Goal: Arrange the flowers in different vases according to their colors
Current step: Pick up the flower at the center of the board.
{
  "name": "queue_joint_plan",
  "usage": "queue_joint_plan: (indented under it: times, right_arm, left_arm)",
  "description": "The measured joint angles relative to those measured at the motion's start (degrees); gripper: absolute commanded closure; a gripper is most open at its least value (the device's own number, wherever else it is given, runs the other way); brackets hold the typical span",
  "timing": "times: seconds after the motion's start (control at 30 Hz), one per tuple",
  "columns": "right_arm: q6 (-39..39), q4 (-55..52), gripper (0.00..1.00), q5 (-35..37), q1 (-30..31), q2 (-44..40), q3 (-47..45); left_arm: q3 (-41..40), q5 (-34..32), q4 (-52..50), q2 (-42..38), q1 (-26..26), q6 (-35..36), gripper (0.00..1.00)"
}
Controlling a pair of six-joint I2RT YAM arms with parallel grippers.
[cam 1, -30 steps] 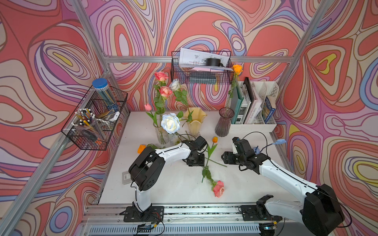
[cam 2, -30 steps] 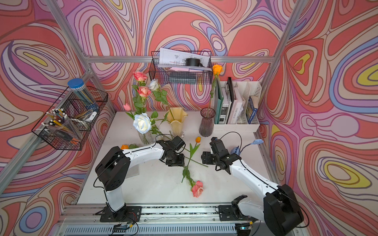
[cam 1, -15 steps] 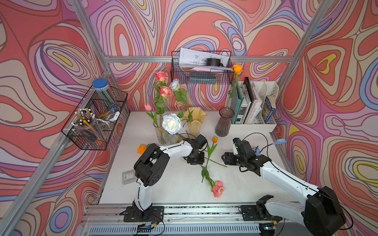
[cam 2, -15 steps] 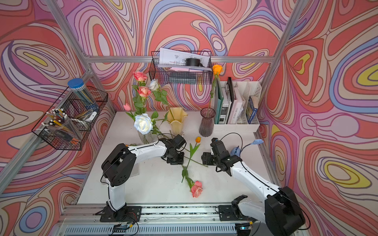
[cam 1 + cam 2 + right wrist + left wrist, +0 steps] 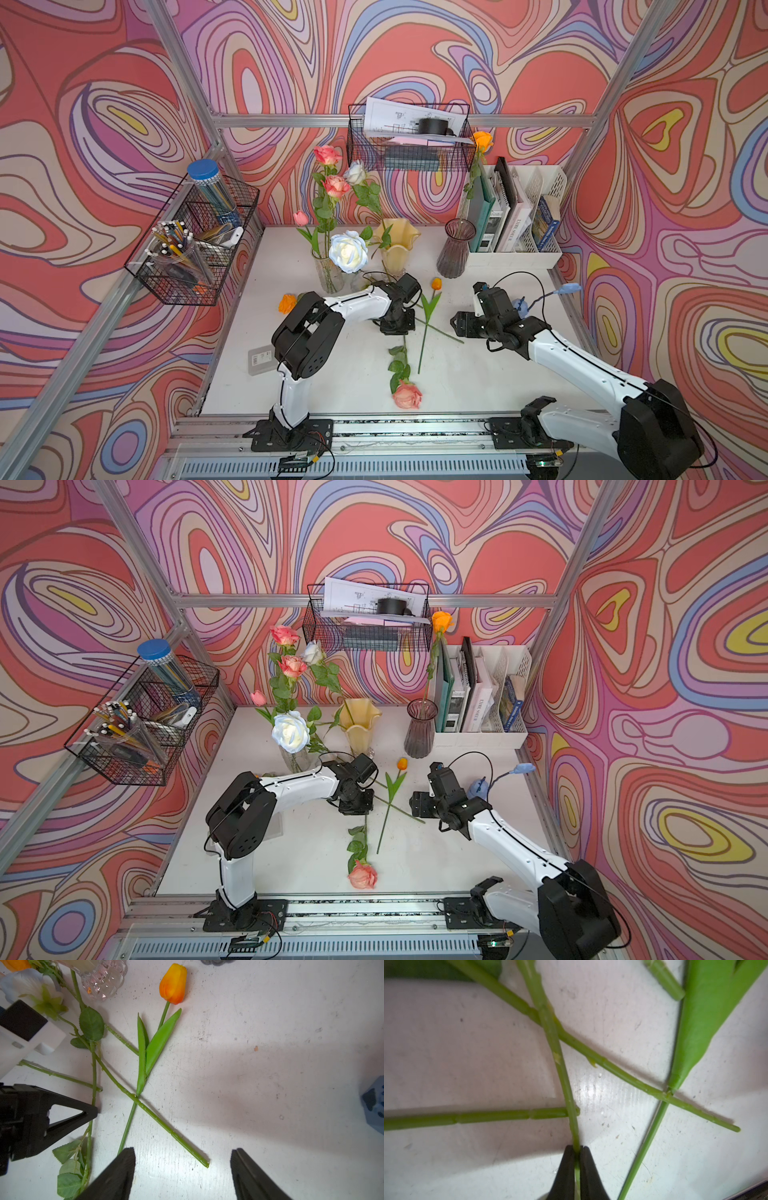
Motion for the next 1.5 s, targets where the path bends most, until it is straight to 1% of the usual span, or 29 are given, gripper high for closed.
queue_joint_plan:
  times: [0.17,0.4,0.7,1.1,1.3,1.5]
  right_arm:
    - [0.0,0.0,0.25,0.0,0.0,0.0,0.0]
    - [-0.2,0.1,0.25,0.0,0.0,0.0,0.0]
    - [-0.4,0.5,0.25,0.3,0.0,0.0,0.0]
    - [-1.6,0.4,0.25,1.4,0.0,0.0,1.7]
    - [-2.3,0.6,0.25,1.4,0.0,0.0,3.0]
    - [-4.6,0.8,0.23,0.6,0.0,-1.7,3.1]
  left_arm:
    - [-0.6,0.0,-0.3,-1.7,0.0,-0.3,0.95]
    - [-1.0,0.2,-1.4,-7.1,0.0,-0.3,0.99]
    - [-1.0,3.9,-1.4,-13.0,-0.1,-0.3,1.0]
    - [6.3,8.5,-4.0,-14.6,-1.2,2.4,1.0]
    - [6.7,10.5,-4.2,-14.6,-1.2,2.9,1.0]
    - [10.2,14.6,-4.8,-14.6,-1.2,3.1,1.0]
